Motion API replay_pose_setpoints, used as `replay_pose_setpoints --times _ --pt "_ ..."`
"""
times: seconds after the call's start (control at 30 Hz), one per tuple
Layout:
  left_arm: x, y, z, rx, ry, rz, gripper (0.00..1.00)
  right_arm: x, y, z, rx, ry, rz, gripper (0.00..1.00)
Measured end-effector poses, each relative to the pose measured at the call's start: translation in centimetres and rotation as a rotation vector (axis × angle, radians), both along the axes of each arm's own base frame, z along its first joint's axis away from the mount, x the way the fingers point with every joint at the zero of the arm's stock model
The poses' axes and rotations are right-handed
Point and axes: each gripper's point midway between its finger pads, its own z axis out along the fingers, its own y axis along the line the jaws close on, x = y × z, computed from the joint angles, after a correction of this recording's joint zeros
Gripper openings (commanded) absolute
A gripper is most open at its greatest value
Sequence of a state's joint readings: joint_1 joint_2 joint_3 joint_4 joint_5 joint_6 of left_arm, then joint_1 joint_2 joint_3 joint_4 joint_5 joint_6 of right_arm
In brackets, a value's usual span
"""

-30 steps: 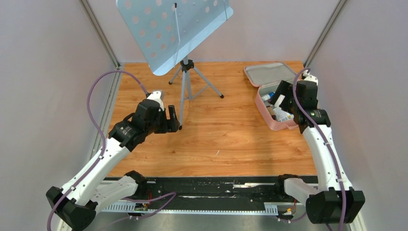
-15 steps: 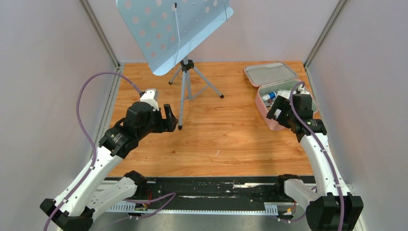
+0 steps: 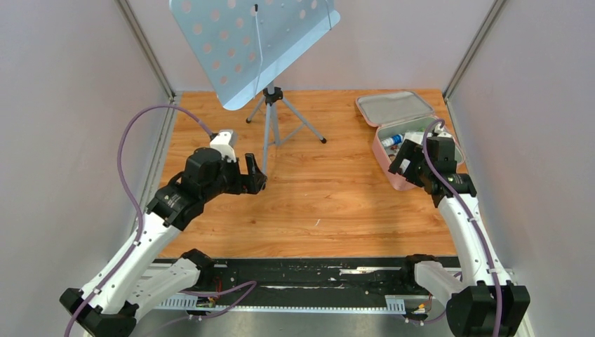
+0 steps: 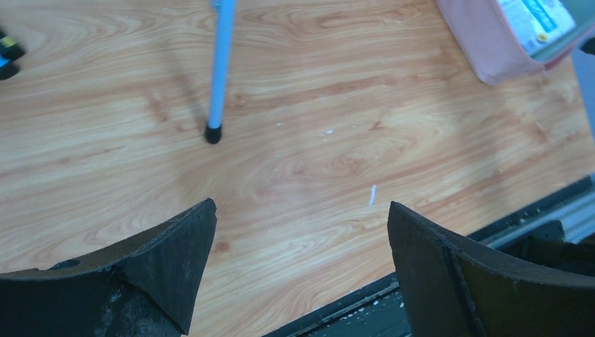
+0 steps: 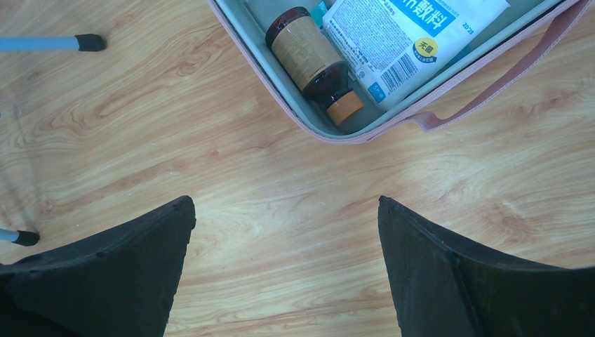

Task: Organize the medicine kit
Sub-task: Move the medicine box to the center of the board.

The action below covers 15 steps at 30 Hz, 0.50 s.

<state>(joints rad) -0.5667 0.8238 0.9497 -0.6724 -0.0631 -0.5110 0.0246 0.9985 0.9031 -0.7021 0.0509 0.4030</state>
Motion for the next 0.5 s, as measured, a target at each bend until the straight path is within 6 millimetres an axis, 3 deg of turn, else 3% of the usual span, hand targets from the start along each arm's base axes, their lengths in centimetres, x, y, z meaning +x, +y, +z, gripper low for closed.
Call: replay_pose_setpoints --times 0.27,0.5 --pt "-0.1 -4.1 -0.9 -0.061 0.064 -0.191 1.0 1.6 0.1 0.6 -0.001 -0.001 0.012 0.99" --pt "-0.3 -4.6 -0.3 -0.087 0.047 -0.223 1.0 6.4 0.7 1.3 -0.012 -0.033 0.073 0.94"
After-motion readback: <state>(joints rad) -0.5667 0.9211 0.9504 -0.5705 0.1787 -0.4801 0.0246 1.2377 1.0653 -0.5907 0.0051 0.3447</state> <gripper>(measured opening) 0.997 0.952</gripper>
